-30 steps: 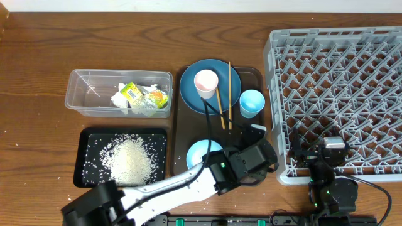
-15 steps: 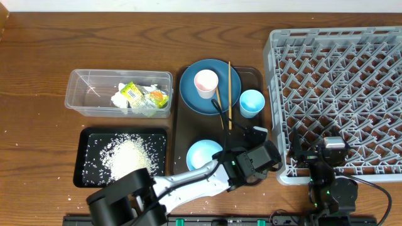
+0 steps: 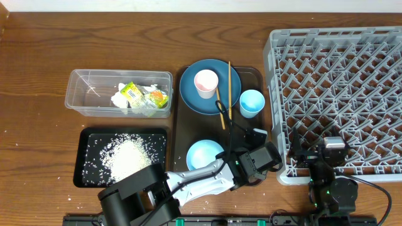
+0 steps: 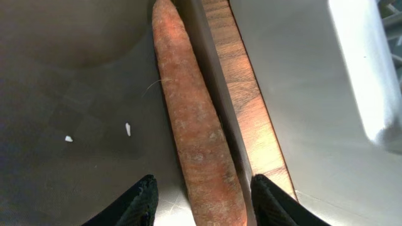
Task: Sort waste into correct bins and load items into the dishwasher rack
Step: 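Lower the left gripper onto the carrot and grasp it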
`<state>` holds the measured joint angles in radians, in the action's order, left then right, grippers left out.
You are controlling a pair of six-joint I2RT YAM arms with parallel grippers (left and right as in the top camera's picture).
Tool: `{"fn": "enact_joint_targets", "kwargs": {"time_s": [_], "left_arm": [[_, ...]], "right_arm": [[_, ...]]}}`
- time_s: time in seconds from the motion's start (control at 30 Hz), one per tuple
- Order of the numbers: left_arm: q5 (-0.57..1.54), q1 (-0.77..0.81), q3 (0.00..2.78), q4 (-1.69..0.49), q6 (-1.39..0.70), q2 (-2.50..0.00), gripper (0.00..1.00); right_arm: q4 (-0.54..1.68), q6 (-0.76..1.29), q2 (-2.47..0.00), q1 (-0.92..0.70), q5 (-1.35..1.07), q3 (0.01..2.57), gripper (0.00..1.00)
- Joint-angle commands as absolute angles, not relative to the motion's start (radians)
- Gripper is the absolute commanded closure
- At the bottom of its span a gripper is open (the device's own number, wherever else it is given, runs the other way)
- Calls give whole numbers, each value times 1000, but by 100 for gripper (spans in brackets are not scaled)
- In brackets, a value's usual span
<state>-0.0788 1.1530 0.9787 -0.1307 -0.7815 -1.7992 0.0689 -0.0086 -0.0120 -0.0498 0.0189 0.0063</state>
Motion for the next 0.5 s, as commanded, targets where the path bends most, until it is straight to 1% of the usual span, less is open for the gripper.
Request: {"fn": "enact_joint_targets", "kwargs": {"time_s": [0.0, 0.23, 0.47], "left_arm": [[-99, 1153, 999, -147, -760, -1810, 53], [-99, 1153, 999, -156, -726, -1810, 64], [-124, 1153, 999, -200, -727, -1805, 68]], "right_arm": [[73, -12, -7, -40, 19, 6, 1], [73, -12, -7, -40, 19, 6, 1], [73, -12, -7, -40, 19, 6, 1]]}}
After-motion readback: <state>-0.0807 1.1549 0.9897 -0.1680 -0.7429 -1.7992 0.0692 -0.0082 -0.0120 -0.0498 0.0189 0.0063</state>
